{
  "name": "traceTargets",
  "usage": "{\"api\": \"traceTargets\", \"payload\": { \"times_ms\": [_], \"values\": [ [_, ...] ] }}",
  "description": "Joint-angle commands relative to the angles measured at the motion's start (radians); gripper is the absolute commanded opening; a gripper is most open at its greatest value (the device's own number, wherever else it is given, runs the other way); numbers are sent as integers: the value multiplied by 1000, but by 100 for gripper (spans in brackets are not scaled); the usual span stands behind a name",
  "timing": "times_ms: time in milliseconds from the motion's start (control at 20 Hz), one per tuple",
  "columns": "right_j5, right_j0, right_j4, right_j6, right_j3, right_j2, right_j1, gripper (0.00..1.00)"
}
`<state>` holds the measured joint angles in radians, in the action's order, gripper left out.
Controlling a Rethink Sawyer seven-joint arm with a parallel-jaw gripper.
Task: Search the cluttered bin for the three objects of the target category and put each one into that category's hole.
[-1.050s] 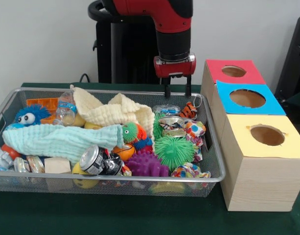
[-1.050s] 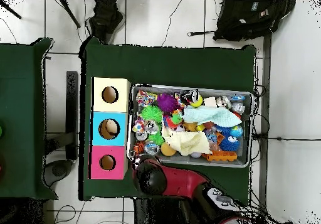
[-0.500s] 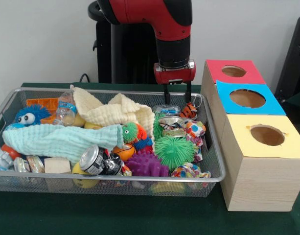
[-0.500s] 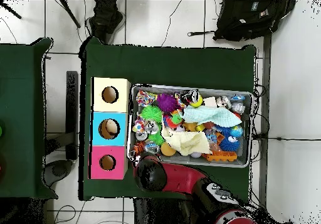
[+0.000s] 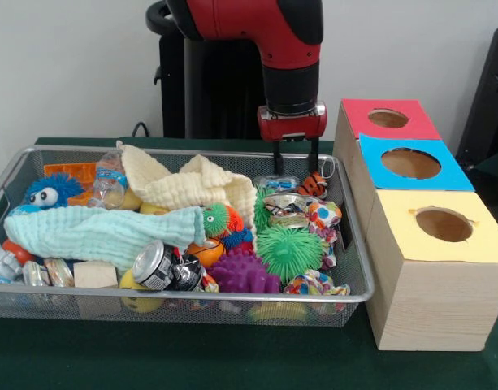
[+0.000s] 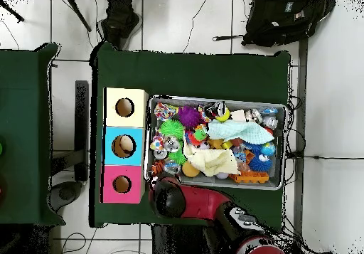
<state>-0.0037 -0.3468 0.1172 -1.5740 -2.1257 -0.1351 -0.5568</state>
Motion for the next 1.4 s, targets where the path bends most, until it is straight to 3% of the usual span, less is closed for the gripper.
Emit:
{"api": "traceTargets", "payload": {
  "times_ms": [50,250,750,1400],
  "values": [
    [-132,105,-97,-255,99,89,-4,100],
    [-149,184,-155,-281,73,146,-15,100],
    [-194,280,-250,-289,59,206,-3,100],
    [-189,342,-320,-274,49,256,-9,100]
  ]
}}
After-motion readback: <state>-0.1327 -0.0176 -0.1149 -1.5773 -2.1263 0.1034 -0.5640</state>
